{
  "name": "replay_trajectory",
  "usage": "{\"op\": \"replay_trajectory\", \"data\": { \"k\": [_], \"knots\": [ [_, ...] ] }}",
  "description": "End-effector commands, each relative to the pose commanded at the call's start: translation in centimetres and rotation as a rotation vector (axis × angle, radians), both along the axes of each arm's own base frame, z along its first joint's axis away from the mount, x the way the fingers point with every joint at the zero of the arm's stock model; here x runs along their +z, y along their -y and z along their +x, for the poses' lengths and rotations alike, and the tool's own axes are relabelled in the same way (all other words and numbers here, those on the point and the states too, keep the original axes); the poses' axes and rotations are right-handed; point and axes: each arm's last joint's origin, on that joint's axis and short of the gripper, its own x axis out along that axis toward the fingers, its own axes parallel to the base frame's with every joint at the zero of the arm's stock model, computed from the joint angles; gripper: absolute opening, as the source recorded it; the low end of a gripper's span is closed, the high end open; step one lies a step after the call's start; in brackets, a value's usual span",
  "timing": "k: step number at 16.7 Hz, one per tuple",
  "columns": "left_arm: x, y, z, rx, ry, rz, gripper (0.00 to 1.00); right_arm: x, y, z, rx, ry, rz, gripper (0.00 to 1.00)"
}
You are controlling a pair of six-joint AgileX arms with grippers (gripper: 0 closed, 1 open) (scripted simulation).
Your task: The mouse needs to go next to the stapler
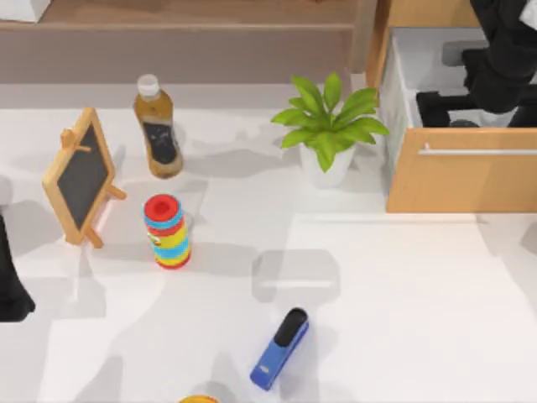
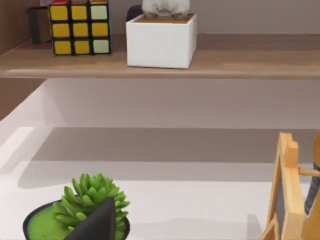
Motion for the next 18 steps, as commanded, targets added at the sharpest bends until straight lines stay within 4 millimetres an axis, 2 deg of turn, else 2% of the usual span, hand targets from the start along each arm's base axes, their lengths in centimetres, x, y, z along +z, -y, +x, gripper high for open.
{"op": "replay_trajectory", "data": {
  "k": [3, 16, 18],
  "knots": [
    [0.00, 0.00, 0.00, 0.000, 0.000, 0.000, 1.00, 0.00, 0.00, 0.00, 0.000, 0.000, 0.000, 1.00],
    [0.00, 0.00, 0.00, 0.000, 0.000, 0.000, 1.00, 0.00, 0.00, 0.00, 0.000, 0.000, 0.000, 0.02],
    [0.00, 0.00, 0.00, 0.000, 0.000, 0.000, 1.00, 0.00, 0.00, 0.00, 0.000, 0.000, 0.000, 0.00]
  ]
}}
